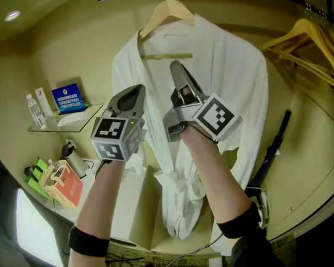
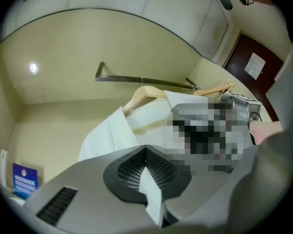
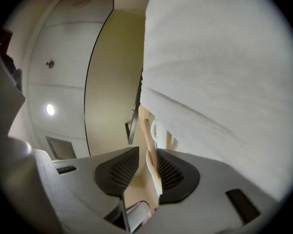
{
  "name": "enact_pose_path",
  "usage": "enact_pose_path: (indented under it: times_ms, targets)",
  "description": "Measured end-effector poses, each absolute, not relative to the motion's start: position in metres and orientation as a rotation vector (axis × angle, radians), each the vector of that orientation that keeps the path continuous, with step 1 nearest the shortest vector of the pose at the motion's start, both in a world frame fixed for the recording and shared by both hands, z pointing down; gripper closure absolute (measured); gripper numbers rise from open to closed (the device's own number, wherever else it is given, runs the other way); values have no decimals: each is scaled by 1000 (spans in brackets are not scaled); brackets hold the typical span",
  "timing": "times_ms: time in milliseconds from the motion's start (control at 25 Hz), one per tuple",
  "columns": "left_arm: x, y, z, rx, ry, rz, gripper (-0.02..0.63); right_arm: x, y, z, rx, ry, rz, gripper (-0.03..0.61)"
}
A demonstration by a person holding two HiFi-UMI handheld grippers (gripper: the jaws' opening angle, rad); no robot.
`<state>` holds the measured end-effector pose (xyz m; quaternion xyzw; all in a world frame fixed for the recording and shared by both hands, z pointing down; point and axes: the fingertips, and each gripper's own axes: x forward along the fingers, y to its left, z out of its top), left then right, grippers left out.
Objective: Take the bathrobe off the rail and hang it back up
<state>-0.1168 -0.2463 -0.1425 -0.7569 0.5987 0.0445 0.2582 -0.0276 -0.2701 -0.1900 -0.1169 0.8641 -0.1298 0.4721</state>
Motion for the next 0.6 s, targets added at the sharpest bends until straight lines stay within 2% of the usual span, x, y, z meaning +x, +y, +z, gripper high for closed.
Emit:
enact_pose_path:
  times_ms: [160, 440, 600]
  targets:
    - [-125, -237, -80, -2089, 1720, 42, 614, -28, -263, -116, -456, 2284, -282, 540]
    - [-144, -192, 19, -2213, 1775, -40, 614, -31, -227, 25, -847, 2620, -129, 554]
    - [-146, -160, 79, -2315, 1771, -85, 614, -7, -206, 105, -1121, 2743, -136, 554]
